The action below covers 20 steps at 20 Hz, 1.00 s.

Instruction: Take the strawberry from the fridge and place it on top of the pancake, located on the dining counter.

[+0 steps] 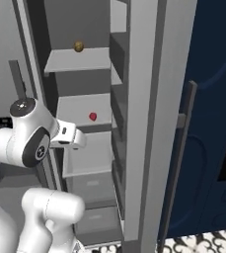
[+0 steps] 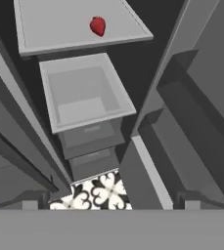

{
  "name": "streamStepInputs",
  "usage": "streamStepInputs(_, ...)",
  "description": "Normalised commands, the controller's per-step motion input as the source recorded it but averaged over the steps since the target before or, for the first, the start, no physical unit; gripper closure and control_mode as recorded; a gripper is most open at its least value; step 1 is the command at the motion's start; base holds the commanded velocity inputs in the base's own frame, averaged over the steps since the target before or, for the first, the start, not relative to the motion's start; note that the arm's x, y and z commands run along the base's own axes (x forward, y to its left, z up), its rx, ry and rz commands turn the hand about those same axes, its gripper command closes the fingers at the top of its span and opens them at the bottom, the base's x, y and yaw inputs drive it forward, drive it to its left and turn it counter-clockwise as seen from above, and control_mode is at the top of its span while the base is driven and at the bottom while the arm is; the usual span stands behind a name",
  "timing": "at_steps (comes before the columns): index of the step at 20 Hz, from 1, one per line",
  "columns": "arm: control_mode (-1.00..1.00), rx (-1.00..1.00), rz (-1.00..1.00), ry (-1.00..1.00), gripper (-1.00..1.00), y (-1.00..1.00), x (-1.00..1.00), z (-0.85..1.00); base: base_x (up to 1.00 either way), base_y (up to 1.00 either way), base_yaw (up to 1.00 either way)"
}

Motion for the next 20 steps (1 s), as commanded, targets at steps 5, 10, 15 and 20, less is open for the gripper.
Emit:
streamStepInputs(5, 1.0, 0.0, 0.0, 0.0, -1.0, 0.0, 0.0, 0.0, 0.49, 0.35, 0.0)
streamStepInputs(10, 1.0, 0.0, 0.0, 0.0, -1.0, 0.0, 0.0, 0.0, 0.57, -0.37, 0.01)
streamStepInputs(15, 1.0, 0.0, 0.0, 0.0, -1.0, 0.0, 0.0, 0.0, 0.37, -0.39, 0.12)
streamStepInputs(20, 1.0, 0.0, 0.0, 0.0, -1.0, 0.0, 0.0, 0.0, 0.36, -0.29, 0.18)
